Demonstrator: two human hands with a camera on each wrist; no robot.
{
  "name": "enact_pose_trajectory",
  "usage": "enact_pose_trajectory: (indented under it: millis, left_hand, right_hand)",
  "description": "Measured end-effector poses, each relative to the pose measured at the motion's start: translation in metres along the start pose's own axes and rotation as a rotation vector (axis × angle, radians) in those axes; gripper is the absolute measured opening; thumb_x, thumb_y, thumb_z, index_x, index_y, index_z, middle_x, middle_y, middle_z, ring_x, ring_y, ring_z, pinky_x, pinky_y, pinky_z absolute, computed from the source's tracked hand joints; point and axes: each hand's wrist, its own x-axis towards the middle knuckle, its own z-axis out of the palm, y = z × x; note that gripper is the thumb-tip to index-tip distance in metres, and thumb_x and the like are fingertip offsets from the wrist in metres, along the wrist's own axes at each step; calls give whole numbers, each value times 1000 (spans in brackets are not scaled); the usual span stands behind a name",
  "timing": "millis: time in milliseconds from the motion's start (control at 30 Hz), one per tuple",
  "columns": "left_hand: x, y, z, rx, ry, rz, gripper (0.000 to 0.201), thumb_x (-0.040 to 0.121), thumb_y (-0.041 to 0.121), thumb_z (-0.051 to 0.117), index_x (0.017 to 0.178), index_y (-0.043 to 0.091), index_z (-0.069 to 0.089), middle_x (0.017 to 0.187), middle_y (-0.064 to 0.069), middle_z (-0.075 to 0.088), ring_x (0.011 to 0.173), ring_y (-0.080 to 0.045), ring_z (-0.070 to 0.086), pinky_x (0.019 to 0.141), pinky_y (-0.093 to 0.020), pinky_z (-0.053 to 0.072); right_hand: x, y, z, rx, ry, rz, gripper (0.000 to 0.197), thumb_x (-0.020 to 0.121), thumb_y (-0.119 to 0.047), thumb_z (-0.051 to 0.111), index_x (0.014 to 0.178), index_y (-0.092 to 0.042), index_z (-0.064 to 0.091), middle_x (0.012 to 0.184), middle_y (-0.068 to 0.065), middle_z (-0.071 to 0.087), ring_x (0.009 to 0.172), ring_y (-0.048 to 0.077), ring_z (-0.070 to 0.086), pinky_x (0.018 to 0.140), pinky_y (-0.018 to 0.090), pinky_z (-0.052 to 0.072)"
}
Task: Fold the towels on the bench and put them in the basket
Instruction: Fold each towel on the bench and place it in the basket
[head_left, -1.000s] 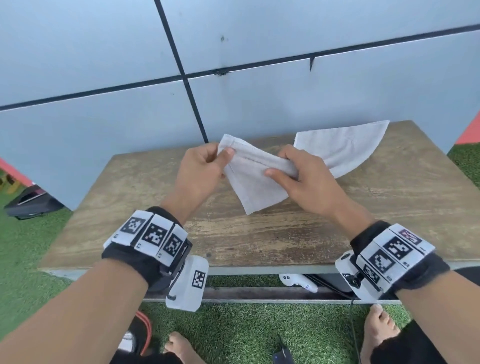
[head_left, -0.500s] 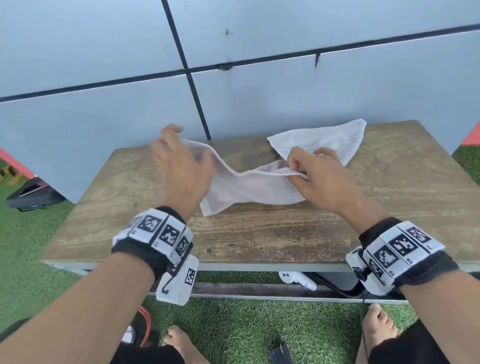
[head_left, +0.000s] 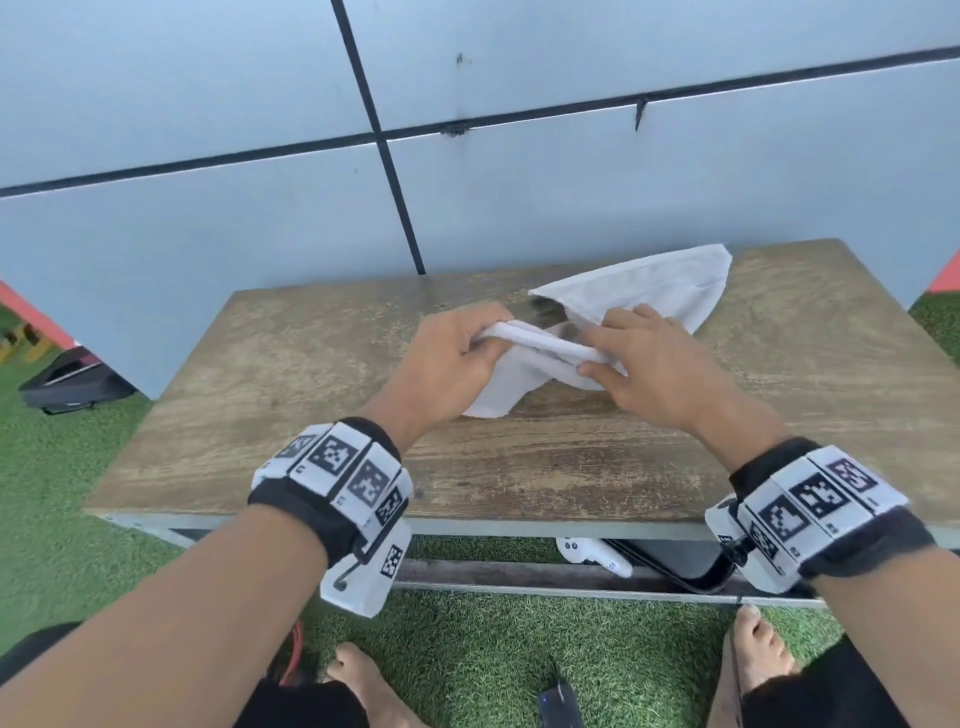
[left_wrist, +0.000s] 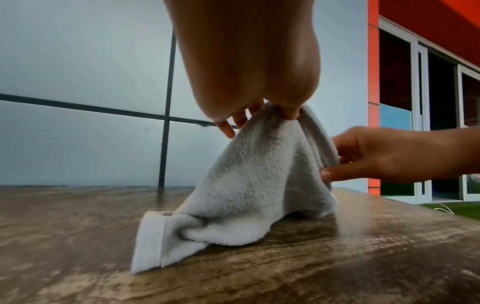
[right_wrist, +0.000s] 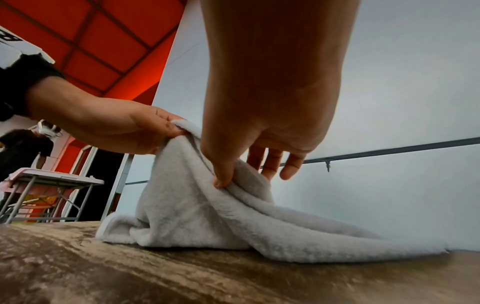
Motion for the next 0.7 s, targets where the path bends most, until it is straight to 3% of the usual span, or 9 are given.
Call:
enact_pose_trajectory:
  millis: [67, 133, 233, 333, 433, 467, 567, 633, 700]
  left_hand:
    - [-2, -8, -7, 45, 6, -19, 23, 101, 14, 53, 87, 27, 66, 70, 2, 62, 59, -7, 50, 55, -26, 35]
    - [-3, -17, -14, 108, 42, -35, 28, 100, 16, 53, 79, 34, 58, 65, 5, 57, 56, -5, 46, 53, -22, 33]
    - [-4, -26, -25, 228, 141, -96, 19, 101, 25, 51, 85, 25, 60, 68, 2, 59, 61, -15, 52, 55, -30, 37]
    - [1, -41, -37, 333, 316, -214, 24, 103, 31, 48, 87, 17, 59, 72, 2, 59, 69, -22, 58, 58, -32, 43]
    - [5, -47, -41, 484, 390, -326, 18, 99, 27, 46, 87, 15, 54, 85, -7, 60, 87, -35, 60, 76, -44, 51]
    - [5, -43, -39, 541, 361, -357, 10, 95, 23, 47, 95, 17, 55, 95, -9, 58, 97, -35, 57, 83, -45, 48]
    - [1, -23, -22, 570, 147, -282, 48, 84, 26, 61, 131, 28, 48, 114, -3, 40, 114, -25, 37, 94, -38, 32]
    - [-2, -7, -4, 446, -30, -120, 62, 81, 41, 70, 136, 40, 44, 123, 3, 38, 123, -17, 28, 98, -38, 27]
    - [-3, 3, 12, 349, -168, -35, 52, 82, 55, 69, 129, 46, 49, 127, 9, 44, 124, -11, 27, 99, -38, 25]
  right_hand:
    - [-3, 3, -1, -2, 36, 53, 28, 97, -43, 53, 114, -23, 63, 98, -7, 52, 99, 22, 43, 86, 43, 40]
    - [-5, 5, -6, -46, 87, 98, 23, 96, -42, 56, 100, -20, 62, 99, -4, 56, 103, 27, 48, 85, 43, 39]
    - [-9, 6, -12, -99, 111, 190, 19, 94, -36, 59, 106, -21, 63, 100, -1, 62, 104, 31, 52, 87, 45, 39]
    - [-12, 9, -13, -117, 76, 271, 18, 92, -27, 56, 108, -21, 62, 105, 1, 66, 104, 32, 53, 89, 44, 40]
    - [-14, 9, -13, -90, 101, 300, 18, 90, -19, 56, 104, -19, 67, 107, 2, 69, 107, 32, 54, 94, 45, 38]
    - [-14, 8, -13, -80, 125, 286, 17, 90, -18, 55, 101, -17, 69, 106, 2, 68, 107, 33, 54, 95, 44, 37]
    - [-12, 2, -13, 51, 234, 141, 12, 93, -19, 60, 92, -14, 71, 97, -1, 64, 104, 32, 51, 89, 44, 38]
    - [-11, -5, -14, 160, 287, -2, 12, 94, -23, 61, 90, -16, 69, 95, -5, 64, 104, 26, 51, 89, 43, 39]
    - [-11, -13, -16, 221, 302, -87, 19, 94, -31, 54, 88, -18, 67, 91, -8, 64, 102, 20, 52, 92, 38, 37]
